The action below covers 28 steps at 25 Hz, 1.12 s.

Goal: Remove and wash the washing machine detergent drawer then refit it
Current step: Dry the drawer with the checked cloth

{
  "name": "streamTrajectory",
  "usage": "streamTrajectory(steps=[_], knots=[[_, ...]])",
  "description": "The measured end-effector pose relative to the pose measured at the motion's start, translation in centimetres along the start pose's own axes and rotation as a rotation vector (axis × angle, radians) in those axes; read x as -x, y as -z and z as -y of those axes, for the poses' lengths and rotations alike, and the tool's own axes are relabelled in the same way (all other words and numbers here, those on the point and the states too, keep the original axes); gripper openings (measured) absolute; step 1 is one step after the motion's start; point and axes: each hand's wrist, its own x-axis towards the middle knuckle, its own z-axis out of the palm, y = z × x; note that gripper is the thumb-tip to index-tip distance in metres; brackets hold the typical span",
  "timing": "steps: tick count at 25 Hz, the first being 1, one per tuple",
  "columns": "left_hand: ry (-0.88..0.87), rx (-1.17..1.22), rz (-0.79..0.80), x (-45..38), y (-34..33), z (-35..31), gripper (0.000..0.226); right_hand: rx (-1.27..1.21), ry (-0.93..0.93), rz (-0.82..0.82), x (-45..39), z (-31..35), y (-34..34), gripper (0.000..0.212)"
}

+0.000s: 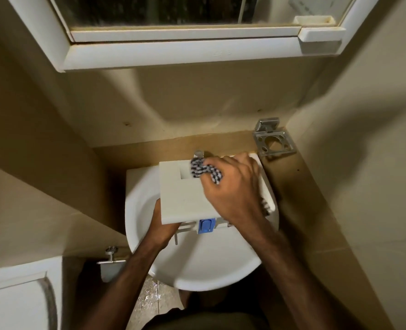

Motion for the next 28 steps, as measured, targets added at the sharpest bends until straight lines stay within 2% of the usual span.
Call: streamTrajectory(steps=[3, 6, 8, 10, 12, 13, 15, 17, 18, 20, 22, 23, 25, 26, 27, 28], knots=[[-0.026, -0.076, 0.011, -0.5, 0.3, -0.5, 0.029, -0.223, 0.085, 0.098, -1.0, 0.5, 0.2, 0.037], [0.012, -0.09, -0.033, -1.1, 1.4, -0.9, 0.023, -0.192, 0.033, -0.005, -1.4, -2.7, 1.5, 0.036], [0.018, -0.098, -0.049, -1.5, 1.4, -1.0, 0.024, -0.18, -0.018, -0.025, -0.4, -2.5, 0.6, 0.037], [0.003, -0.109, -0.032, -1.9, 0.7, -1.5, 0.028, -0.244, 0.09, -0.008, 1.0, 0.1, -1.5, 0.039], [-0.014, -0.111, -0.019, -2.2, 0.7, -1.3, 0.017, -0.328, 0.249, -0.006, 1.6, 1.0, -2.3, 0.036], [0.024, -0.131, -0.029, -2.3, 1.0, -1.3, 0.023, -0.354, 0.347, 0.001, 1.5, 0.5, -1.9, 0.034], [0.216, -0.208, -0.098, -1.7, 2.0, -0.8, 0.042, -0.349, 0.546, 0.046, 2.4, -1.1, -0.8, 0.033], [0.333, -0.311, -0.145, -1.1, 2.1, -0.6, 0.053, -0.268, 0.652, 0.121, 2.8, -1.9, -0.3, 0.034], [0.299, -0.326, -0.11, -1.1, 2.2, -0.6, 0.049, -0.255, 0.624, 0.151, 1.8, -1.8, -0.3, 0.035], [0.158, -0.269, -0.026, -1.4, 1.1, -2.1, 0.022, -0.304, 0.43, 0.19, -1.5, -0.6, -0.5, 0.036], [0.112, -0.225, 0.029, -1.5, -0.5, -3.4, 0.022, -0.39, 0.253, 0.171, -3.4, 0.4, -0.3, 0.035], [0.114, -0.234, -0.002, -1.5, -1.5, -3.3, 0.023, -0.404, 0.24, 0.139, -2.7, 0.8, -0.4, 0.035], [0.129, -0.374, -0.207, -0.3, -1.5, -2.0, 0.033, -0.35, 0.377, 0.131, 1.8, 1.4, -1.4, 0.038], [0.152, -0.459, -0.262, 0.3, -0.6, -1.4, 0.025, -0.305, 0.486, 0.15, 4.4, 1.8, -1.6, 0.04], [0.258, -0.419, -0.229, 0.3, 0.5, -0.7, 0.019, -0.264, 0.559, 0.14, 5.5, 1.5, -1.7, 0.041], [0.322, -0.344, -0.153, -0.5, 1.4, -0.3, 0.024, -0.241, 0.561, 0.101, 5.1, 0.9, -1.9, 0.042]])
